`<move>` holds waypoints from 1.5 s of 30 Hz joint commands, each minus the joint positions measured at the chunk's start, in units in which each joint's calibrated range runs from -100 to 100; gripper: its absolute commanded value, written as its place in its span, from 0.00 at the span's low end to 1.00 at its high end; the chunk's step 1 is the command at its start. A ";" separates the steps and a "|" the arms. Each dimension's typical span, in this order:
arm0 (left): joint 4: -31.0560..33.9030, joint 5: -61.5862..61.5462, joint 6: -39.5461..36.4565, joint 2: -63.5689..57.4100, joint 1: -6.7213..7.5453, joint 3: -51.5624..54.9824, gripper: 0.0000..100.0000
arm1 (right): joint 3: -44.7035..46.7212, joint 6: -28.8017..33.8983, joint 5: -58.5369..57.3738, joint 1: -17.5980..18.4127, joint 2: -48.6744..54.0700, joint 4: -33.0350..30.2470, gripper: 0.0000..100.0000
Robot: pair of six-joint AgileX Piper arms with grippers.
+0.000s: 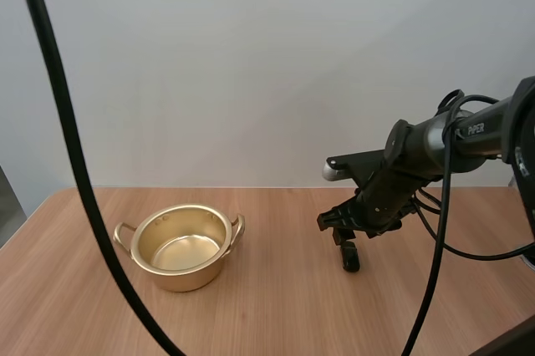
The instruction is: Open the pot, put the car inside, and close it
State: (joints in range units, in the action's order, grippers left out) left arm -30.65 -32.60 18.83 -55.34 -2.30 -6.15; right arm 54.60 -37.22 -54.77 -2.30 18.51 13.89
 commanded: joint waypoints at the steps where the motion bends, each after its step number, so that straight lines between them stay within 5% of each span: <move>1: -0.01 -0.03 0.00 0.08 -0.01 -0.03 0.00 | -0.05 0.00 0.31 -0.06 -0.73 -0.03 0.88; 36: -0.01 -0.03 0.12 0.67 -0.01 -0.03 0.00 | -0.05 -3.36 -2.08 -0.06 -9.82 0.63 0.74; 39: -0.01 -0.03 0.27 0.67 -0.01 -0.03 0.00 | -0.05 -3.36 -2.08 -0.06 -9.82 0.48 0.56; 43: -0.01 -0.03 1.00 0.67 -0.01 -0.03 0.00 | -0.05 -3.93 -1.89 -0.06 -9.82 0.48 0.00; 45: -0.01 -0.03 1.06 0.67 -0.01 -0.03 0.00 | -0.05 -4.39 -1.36 -0.06 -9.82 0.48 0.00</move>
State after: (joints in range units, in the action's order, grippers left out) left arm -30.65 -32.60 19.83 -54.67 -2.30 -6.15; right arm 54.60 -41.49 -56.33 -2.36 8.68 14.39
